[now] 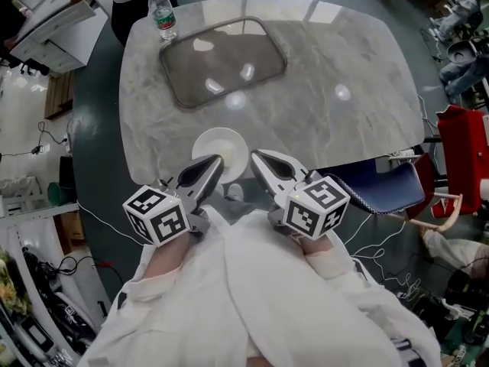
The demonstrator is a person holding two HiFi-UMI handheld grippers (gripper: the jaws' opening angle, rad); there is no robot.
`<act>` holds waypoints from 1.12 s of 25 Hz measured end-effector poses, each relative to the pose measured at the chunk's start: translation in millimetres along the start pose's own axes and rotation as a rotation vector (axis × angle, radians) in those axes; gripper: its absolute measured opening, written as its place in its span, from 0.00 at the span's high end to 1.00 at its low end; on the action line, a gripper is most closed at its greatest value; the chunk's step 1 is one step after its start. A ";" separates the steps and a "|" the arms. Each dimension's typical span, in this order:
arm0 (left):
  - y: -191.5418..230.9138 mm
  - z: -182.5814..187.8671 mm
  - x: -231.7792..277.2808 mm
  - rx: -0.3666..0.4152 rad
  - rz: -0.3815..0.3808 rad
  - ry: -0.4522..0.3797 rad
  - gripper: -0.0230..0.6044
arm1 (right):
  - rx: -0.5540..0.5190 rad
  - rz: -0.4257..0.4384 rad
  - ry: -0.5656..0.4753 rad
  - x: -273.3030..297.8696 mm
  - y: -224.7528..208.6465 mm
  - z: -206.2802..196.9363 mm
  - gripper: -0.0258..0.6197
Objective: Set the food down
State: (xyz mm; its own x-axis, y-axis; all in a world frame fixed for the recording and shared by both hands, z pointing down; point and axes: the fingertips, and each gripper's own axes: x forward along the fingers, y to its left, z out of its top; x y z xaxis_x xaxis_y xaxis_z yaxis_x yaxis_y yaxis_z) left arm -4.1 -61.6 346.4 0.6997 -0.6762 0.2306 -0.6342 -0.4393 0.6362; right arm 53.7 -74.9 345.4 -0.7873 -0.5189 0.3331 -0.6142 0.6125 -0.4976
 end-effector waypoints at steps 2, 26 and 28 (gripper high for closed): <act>3.4 1.8 -0.1 -0.006 -0.006 0.014 0.93 | 0.011 -0.003 -0.006 2.6 0.9 0.8 0.96; 63.7 -37.5 -23.4 -0.088 0.060 0.216 0.93 | 0.109 -0.097 0.116 26.0 -5.3 -47.7 0.96; 67.9 -46.6 -25.4 -0.123 0.073 0.219 0.93 | 0.129 -0.086 0.147 26.4 -4.9 -60.3 0.96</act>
State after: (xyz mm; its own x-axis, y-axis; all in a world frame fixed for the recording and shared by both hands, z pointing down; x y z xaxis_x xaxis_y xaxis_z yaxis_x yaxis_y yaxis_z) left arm -49.6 -46.7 418.0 0.7168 -0.5536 0.4239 -0.6498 -0.3100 0.6940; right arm 32.6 -55.6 404.9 -0.7374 -0.4674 0.4877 -0.6750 0.4830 -0.5577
